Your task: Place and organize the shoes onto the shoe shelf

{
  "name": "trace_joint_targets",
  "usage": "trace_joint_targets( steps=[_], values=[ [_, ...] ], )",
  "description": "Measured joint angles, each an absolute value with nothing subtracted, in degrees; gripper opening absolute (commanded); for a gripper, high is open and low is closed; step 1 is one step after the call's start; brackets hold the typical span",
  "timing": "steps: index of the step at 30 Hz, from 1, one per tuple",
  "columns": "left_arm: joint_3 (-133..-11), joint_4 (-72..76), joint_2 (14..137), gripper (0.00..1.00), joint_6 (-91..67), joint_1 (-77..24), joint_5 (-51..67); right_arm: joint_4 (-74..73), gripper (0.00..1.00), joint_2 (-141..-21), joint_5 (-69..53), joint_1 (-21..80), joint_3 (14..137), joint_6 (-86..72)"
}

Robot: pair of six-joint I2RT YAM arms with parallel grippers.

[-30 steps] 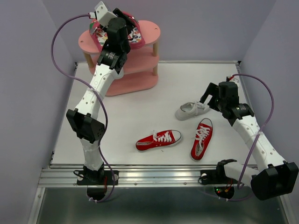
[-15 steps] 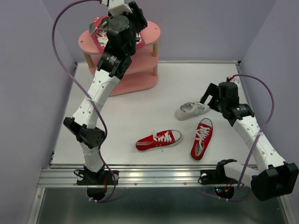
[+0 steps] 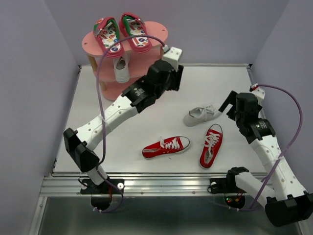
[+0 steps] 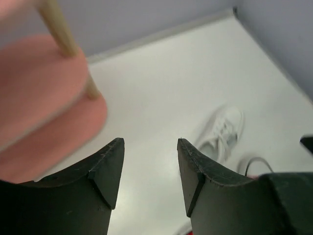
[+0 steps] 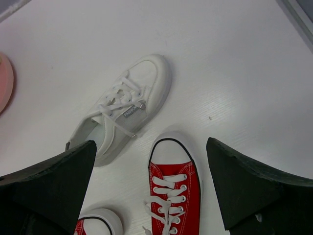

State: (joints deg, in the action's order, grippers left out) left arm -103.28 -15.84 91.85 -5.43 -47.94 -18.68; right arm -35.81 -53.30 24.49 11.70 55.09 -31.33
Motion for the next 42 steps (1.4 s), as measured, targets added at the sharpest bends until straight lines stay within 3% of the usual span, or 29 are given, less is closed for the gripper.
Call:
trace_joint_targets(
  steps=[8, 17, 26, 28, 29, 31, 42],
  values=[
    [-97.6, -20.4, 102.7, 0.63, -8.0, -54.8, -8.7, -39.9, 1.00, -50.5, 27.0, 11.7, 51.7, -32.6],
    [-113.2, -26.0, 122.4, 0.63, -8.0, -55.0, -7.2, -42.3, 1.00, -49.8, 28.3, 11.7, 52.4, -32.8],
    [-116.8, -29.0, 130.8, 0.60, -8.0, -52.8, -6.0, -42.5, 1.00, -49.7, 28.8, 11.7, 52.9, -32.8],
    [-116.8, -29.5, 132.0, 0.46, -8.1, -52.5, -6.0, -42.5, 1.00, -49.7, 28.8, 11.7, 52.9, -32.8],
    [-116.8, -29.4, 132.4, 0.23, -8.1, -52.4, -6.0, -42.5, 1.00, -49.7, 28.8, 11.7, 52.9, -32.8],
    [-116.8, -29.1, 132.8, 0.00, -8.8, -52.4, -5.8, -42.5, 1.00, -49.8, 28.8, 11.7, 52.9, -32.8],
    [-113.3, -30.6, 129.2, 0.00, -11.3, -52.0, -8.3, -42.4, 1.00, -50.8, 28.1, 11.7, 52.8, -32.8]
  ],
)
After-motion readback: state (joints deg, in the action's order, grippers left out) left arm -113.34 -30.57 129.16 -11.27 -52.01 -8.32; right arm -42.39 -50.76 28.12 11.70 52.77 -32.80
